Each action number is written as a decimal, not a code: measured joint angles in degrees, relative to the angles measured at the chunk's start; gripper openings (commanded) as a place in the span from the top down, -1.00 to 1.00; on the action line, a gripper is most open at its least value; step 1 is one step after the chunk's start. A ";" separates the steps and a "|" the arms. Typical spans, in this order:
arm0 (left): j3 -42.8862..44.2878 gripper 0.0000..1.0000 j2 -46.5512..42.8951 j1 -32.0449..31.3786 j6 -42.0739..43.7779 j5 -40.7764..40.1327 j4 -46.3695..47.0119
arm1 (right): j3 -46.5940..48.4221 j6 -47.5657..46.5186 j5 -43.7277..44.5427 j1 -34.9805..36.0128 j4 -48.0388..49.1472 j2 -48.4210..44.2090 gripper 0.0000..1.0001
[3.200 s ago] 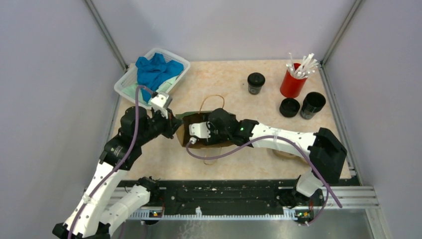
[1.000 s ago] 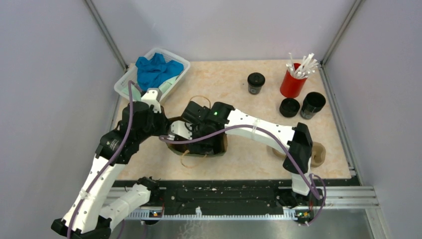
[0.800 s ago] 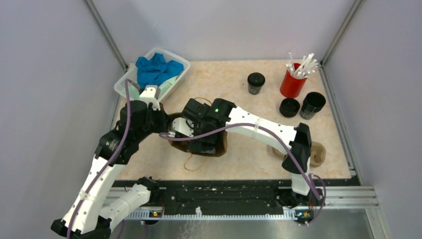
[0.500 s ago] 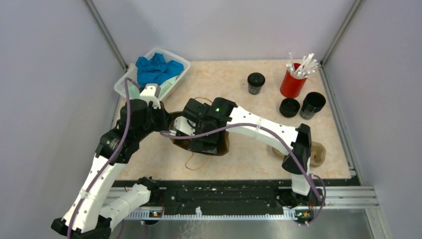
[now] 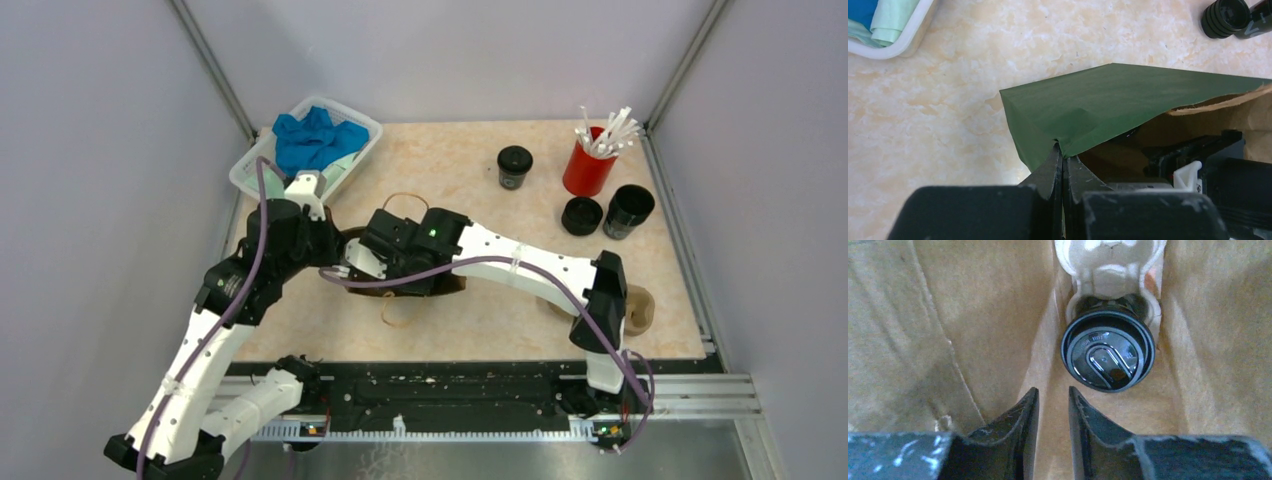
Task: Pack the takeout coffee
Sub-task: Place the coffee cup on the cup tray.
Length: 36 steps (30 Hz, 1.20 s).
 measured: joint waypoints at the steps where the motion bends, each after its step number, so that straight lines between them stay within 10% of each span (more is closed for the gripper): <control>1: 0.00 1.00 0.11 0.00 -0.07 0.11 0.00 | -0.46 -0.11 0.26 0.13 0.48 -0.22 0.49; 10: -0.44 1.00 0.90 -0.04 -0.70 0.11 -1.57 | -8.72 -0.98 0.87 0.66 8.20 -6.03 0.34; 21: -0.74 1.00 -0.04 -0.04 -2.38 -0.48 -2.62 | -11.47 0.24 -0.42 0.04 15.15 -12.68 -0.32; 36: 5.57 1.00 6.58 -0.04 -12.85 -0.74 -8.76 | 8.94 24.90 2.12 0.07 4.52 -16.22 -0.97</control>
